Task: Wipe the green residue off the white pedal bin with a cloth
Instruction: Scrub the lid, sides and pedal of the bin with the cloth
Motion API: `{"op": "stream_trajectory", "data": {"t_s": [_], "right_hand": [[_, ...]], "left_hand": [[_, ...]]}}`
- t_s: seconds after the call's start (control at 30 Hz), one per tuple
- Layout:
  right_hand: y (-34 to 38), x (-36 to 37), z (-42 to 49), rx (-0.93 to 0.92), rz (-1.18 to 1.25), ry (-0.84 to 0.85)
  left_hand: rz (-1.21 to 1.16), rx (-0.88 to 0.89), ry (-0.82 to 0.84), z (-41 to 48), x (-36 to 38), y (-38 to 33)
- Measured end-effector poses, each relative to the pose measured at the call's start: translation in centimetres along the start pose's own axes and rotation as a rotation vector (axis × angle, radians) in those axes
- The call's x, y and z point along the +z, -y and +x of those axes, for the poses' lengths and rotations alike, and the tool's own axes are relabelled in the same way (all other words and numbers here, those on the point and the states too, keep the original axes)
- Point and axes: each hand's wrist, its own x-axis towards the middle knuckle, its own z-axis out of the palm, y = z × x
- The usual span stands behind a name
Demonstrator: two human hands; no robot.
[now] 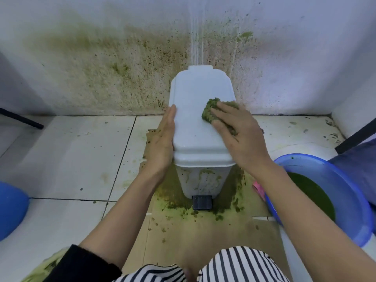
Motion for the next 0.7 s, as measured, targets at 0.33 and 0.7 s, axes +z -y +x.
{"op": "stream_trajectory", "data": {"t_s": [0.33, 0.7], "right_hand": [[6.3, 3.2, -2.7, -0.227, -0.463, 0.047], [8.3, -1.1, 4.8, 0.434, 0.400, 0.020]], "left_hand": [[-0.516, -0.162, 0.021, -0.3, -0.5, -0.8], [0.074, -0.089, -0.203, -2.8, 1.1, -4.5]]}}
